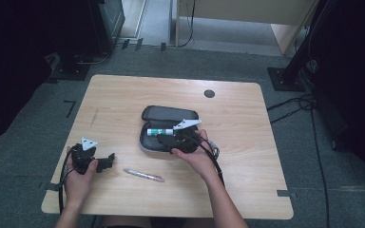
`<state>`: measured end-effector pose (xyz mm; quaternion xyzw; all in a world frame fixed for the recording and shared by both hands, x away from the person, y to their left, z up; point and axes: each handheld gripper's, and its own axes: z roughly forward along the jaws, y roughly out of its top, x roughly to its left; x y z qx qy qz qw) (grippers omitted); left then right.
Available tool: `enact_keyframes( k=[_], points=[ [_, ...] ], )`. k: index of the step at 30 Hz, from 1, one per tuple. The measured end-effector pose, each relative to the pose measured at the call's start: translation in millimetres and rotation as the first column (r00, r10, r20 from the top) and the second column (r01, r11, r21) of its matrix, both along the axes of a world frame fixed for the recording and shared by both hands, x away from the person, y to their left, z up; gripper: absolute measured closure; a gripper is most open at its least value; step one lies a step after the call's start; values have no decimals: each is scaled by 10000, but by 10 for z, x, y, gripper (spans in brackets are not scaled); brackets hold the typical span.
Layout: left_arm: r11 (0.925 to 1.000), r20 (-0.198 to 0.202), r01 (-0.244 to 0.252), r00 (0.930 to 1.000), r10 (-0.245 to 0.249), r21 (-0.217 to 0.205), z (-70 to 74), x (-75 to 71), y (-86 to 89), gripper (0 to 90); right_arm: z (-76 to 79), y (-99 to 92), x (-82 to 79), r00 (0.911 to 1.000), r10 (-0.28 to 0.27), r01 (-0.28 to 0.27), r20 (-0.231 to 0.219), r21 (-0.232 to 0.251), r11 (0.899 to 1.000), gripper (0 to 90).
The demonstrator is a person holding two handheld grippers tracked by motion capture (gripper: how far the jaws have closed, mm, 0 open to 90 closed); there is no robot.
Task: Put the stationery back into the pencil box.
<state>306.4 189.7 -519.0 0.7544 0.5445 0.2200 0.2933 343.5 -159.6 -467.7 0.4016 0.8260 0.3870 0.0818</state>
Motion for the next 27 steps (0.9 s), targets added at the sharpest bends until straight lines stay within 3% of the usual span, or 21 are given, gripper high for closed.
enact_keyframes(
  k=[6,10,14,21,27],
  points=[
    [10000,-1,2,10000,-2,3,0,0,0,0,-61,-9,99,9981,-445,441,-415,-111,9990,413],
    [10000,0,3,10000,-3,2,0,0,0,0,-82,-33,128,9963,-764,753,-392,-280,9968,412],
    [10000,1,1,10000,-1,0,0,0,0,0,-84,-79,124,9925,-1216,1207,-90,-718,9901,422],
    [10000,-4,6,10000,-6,0,0,0,0,0,-36,-158,89,9853,-1686,1697,262,-486,9843,432],
    [10000,5,-3,10000,3,-7,-1,0,-1,0,94,-186,-137,9881,-1217,1213,935,100,9926,528]
  ],
)
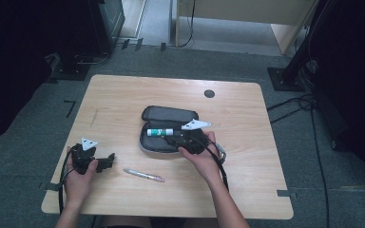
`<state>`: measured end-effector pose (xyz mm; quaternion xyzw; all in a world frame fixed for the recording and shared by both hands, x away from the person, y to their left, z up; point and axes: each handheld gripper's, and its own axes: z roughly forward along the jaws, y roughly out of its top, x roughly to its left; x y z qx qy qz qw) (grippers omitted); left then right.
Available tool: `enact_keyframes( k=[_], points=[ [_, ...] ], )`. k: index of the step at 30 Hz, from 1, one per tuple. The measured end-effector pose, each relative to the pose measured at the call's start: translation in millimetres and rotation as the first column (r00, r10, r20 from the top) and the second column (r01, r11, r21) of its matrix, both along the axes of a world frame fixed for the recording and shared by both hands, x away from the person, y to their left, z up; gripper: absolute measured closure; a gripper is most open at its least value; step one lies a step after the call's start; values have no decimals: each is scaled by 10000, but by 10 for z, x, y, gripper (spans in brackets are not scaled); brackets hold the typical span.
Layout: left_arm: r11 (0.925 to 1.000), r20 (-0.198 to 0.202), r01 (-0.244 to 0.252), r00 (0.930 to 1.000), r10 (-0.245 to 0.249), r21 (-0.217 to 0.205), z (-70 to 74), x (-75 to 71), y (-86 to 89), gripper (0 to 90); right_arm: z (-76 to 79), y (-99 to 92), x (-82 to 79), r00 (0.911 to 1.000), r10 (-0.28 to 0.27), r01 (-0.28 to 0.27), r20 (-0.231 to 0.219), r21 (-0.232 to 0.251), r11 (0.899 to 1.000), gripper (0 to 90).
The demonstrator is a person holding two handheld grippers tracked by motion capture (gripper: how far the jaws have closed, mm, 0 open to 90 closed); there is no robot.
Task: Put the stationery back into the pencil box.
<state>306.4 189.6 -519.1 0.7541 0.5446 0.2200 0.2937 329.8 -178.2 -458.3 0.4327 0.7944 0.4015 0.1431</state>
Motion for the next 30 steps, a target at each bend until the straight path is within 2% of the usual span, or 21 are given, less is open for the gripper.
enact_keyframes(
  k=[3,8,10,11,13,14,16,18,19,21,22,23,27,28,29,30],
  points=[
    [10000,-1,22,10000,-22,7,0,0,-1,0,38,-18,-184,9992,312,-317,245,176,9993,579],
    [10000,-3,35,10000,-35,2,0,-1,-2,0,27,-81,-337,9984,373,-384,421,263,9989,581],
    [10000,-4,37,10000,-37,3,0,-1,-2,0,15,-135,-403,9986,247,-261,469,301,9992,550],
    [10000,-2,36,10000,-36,3,0,-1,-2,0,-1,-198,-466,9986,24,-40,537,302,9995,481],
    [10000,-5,36,10000,-36,2,0,-1,-2,0,-8,-234,-496,9982,-147,134,581,227,9997,451],
    [10000,-2,34,10000,-34,3,0,-1,-2,0,-29,-317,-547,9976,-425,414,541,216,9989,394],
    [10000,-3,37,10000,-37,1,0,-1,-2,0,-42,-367,-565,9974,-522,513,503,206,9985,375],
    [10000,-4,35,10000,-35,2,0,-1,-2,0,-73,-477,-601,9959,-798,790,418,218,9966,348],
    [10000,-4,37,10000,-37,1,0,-1,-2,0,-104,-597,-635,9938,-1064,1056,323,261,9941,306],
    [10000,-14,42,10000,-42,2,1,-1,-1,0,-121,-656,-652,9925,-1198,1192,258,253,9925,285],
    [10000,-4,37,10000,-37,1,0,-1,-2,0,-138,-715,-671,9907,-1341,1336,222,234,9908,267],
    [10000,-13,39,10000,-39,5,1,-1,-2,0,-175,-835,-709,9856,-1679,1677,221,119,9858,227],
    [10000,-14,40,10000,-40,2,1,-1,-2,0,-254,-1078,-776,9676,-2525,2525,47,-87,9676,127],
    [10000,-15,42,10000,-42,1,1,-1,-1,0,-254,-1078,-776,9676,-2525,2525,47,-87,9676,127],
    [10000,-14,42,10000,-42,2,1,-1,-2,0,-283,-1199,-807,9567,-2910,2909,-10,-159,9566,68],
    [10000,-14,39,10000,-39,4,1,-1,-2,0,-295,-1249,-821,9515,-3074,3072,-127,-168,9515,28]
  ],
)
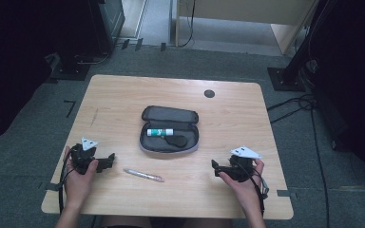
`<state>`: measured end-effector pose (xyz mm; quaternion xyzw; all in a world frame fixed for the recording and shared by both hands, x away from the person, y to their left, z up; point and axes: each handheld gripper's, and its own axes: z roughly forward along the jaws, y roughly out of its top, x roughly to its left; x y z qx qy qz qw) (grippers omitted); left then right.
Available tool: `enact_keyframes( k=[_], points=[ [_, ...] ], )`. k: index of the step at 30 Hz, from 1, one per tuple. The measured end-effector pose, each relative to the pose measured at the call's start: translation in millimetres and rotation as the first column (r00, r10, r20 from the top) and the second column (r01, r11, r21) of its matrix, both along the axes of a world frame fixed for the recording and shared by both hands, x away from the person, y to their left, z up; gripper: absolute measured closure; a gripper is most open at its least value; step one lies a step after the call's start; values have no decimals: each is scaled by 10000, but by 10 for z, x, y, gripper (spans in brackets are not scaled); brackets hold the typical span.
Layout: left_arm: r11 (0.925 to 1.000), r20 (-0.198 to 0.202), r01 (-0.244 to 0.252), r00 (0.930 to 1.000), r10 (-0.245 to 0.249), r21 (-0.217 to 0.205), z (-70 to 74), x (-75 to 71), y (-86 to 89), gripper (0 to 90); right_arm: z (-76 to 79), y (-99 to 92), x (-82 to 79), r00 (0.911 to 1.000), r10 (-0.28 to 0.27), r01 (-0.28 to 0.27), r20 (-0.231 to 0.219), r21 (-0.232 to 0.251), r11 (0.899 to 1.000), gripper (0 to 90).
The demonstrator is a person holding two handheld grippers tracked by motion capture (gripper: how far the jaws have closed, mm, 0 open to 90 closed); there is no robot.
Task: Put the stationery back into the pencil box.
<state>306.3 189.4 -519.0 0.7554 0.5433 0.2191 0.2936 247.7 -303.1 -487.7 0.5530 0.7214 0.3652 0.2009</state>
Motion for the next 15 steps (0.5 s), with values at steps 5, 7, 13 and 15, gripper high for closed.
enact_keyframes(
  k=[5,7,13,15],
  points=[
    [10000,-1,2,10000,-2,-1,0,0,0,0,-36,-175,-57,9991,-398,396,-130,-154,9991,0],
    [10000,4,-5,10000,5,-4,0,0,0,0,-57,-261,-88,9978,-659,656,-47,-427,9969,0],
    [10000,4,-5,10000,5,-5,0,0,0,0,-146,-474,-125,9938,-1103,1088,-164,-738,9913,0],
    [10000,5,-4,10000,4,-8,0,0,0,0,-230,-565,-140,9905,-1322,1285,-372,-890,9877,0]
  ],
)
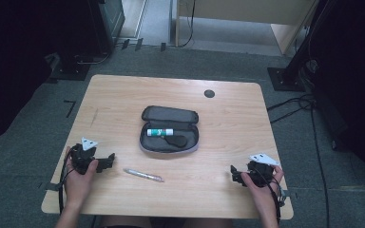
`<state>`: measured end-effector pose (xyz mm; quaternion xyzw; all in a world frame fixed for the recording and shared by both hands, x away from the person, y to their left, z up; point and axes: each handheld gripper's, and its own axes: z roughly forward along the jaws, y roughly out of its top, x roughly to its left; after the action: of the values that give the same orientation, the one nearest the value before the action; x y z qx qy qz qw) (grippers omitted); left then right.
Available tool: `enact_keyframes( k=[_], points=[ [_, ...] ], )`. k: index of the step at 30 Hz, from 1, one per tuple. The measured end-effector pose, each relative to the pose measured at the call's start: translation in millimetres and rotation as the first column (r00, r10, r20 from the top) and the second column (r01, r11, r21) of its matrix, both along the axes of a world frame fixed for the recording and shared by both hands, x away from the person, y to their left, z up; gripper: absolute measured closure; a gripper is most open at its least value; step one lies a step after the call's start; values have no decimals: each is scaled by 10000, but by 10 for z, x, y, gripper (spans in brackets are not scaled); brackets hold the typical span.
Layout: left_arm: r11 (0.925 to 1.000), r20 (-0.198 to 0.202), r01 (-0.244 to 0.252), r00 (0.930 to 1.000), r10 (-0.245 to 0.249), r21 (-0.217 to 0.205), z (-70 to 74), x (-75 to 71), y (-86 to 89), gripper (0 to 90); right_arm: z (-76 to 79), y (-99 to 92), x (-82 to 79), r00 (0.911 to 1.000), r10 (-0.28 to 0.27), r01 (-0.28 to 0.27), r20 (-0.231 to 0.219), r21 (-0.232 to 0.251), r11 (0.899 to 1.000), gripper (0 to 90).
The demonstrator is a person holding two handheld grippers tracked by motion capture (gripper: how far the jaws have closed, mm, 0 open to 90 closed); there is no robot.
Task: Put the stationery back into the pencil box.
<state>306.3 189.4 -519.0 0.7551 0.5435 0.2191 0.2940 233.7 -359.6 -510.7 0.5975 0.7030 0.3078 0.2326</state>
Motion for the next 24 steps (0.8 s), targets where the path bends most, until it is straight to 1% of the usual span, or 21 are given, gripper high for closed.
enact_keyframes(
  k=[6,7,8,11,12,14,15,17,20,22,23,24],
  points=[
    [10000,-1,0,10000,0,1,0,0,0,0,-133,-74,-27,9993,-210,203,-303,-228,9995,0],
    [10000,-1,-1,10000,1,-1,0,0,0,0,-133,-74,-27,9993,-210,203,-303,-228,9995,0],
    [10000,-2,0,10000,0,0,0,1,0,0,-141,-97,-34,9995,-235,231,-199,-194,9995,0],
    [10000,-2,-24,10000,24,6,0,3,0,0,-141,-106,-35,9994,-281,277,-197,-164,9995,0],
    [10000,2,-52,10000,52,1,0,5,-1,0,-158,-112,-43,9999,-118,118,-2,-161,9998,0],
    [9998,-1,-181,9998,181,19,1,13,-5,0,-159,-126,-42,10000,47,-47,7,-164,9999,0],
    [9998,-1,-181,9998,181,19,1,13,-5,0,-159,-126,-42,10000,47,-47,7,-164,9999,0],
    [9991,1,-430,9991,430,1,0,20,1,0,-160,-128,-42,10000,81,-81,7,-159,9998,0],
    [9986,19,-532,9986,532,-3,-1,21,10,0,-160,-128,-42,10000,82,-82,9,-158,9998,0],
    [9992,-24,-395,9992,395,3,2,3,20,0,-160,-127,-42,10000,89,-89,3,-151,9998,0],
    [9998,-128,-171,9998,172,74,12,-21,41,0,-161,-126,-42,10000,80,-80,15,-164,9998,0],
    [9999,-191,-96,9998,96,51,18,-42,61,0,-161,-126,-43,10000,81,-81,16,-161,9998,0]
  ],
)
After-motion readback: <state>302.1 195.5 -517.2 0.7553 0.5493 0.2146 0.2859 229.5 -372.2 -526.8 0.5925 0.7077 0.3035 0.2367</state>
